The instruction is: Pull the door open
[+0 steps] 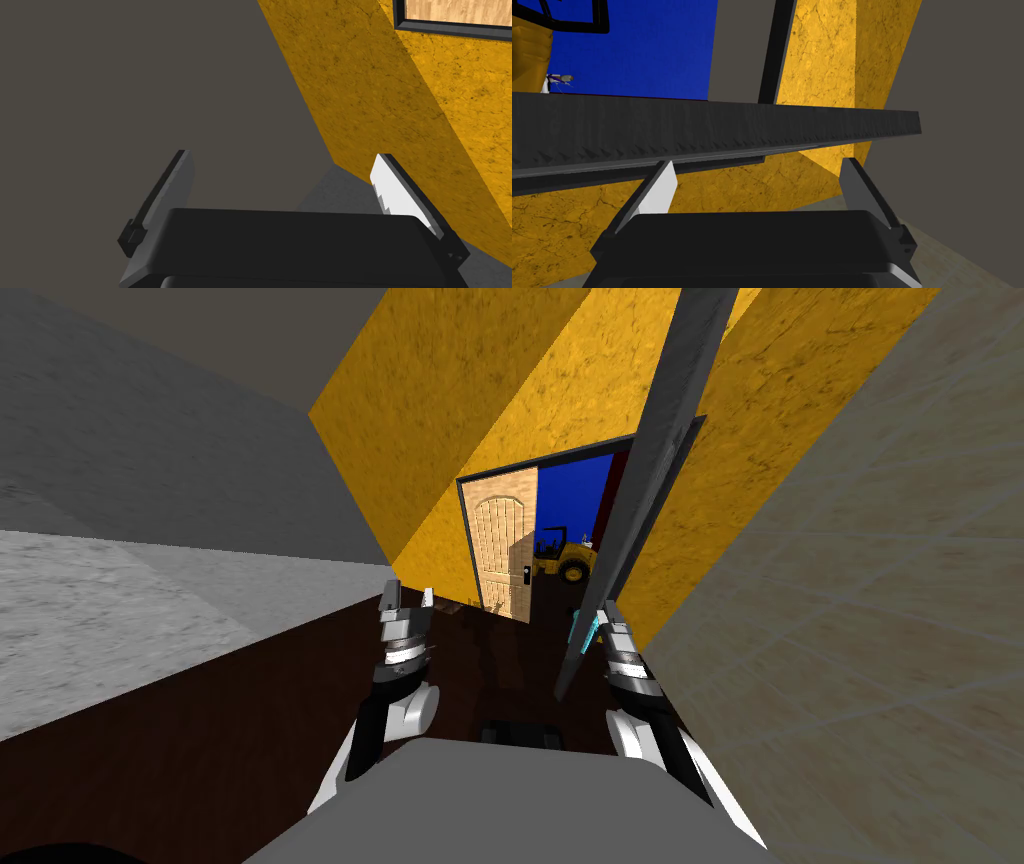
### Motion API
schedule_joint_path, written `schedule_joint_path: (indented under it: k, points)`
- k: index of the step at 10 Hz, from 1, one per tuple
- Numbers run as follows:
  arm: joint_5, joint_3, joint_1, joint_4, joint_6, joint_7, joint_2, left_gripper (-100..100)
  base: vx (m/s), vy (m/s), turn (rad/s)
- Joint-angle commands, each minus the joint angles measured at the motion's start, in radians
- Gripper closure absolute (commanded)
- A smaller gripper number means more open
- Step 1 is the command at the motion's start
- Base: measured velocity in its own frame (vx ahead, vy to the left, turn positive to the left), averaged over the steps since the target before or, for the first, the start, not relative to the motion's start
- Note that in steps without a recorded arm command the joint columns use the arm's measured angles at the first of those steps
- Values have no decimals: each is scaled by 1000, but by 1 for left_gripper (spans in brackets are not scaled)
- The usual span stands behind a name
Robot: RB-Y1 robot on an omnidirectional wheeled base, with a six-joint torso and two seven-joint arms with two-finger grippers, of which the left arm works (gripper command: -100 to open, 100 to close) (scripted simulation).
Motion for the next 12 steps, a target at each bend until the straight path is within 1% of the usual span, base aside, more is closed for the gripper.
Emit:
schedule_joint_path:
  k: [1, 3, 7, 8, 10, 12]
  points:
    - [4, -19, -14, 28, 5, 0, 9, -100, -7, 28, 113]
    - [6, -34, -26, 50, 8, 0, 16, -100, 193, 42, 36]
    - [18, -96, -72, 140, 22, 1, 39, -100, 190, 58, 93]
    - [20, -106, -79, 153, 24, 1, 42, -100, 128, 53, 55]
    - [27, -144, -106, 207, 33, 1, 52, -100, 119, 60, 99]
    - [31, -165, -121, 236, 38, 1, 57, -100, 115, 33, 76]
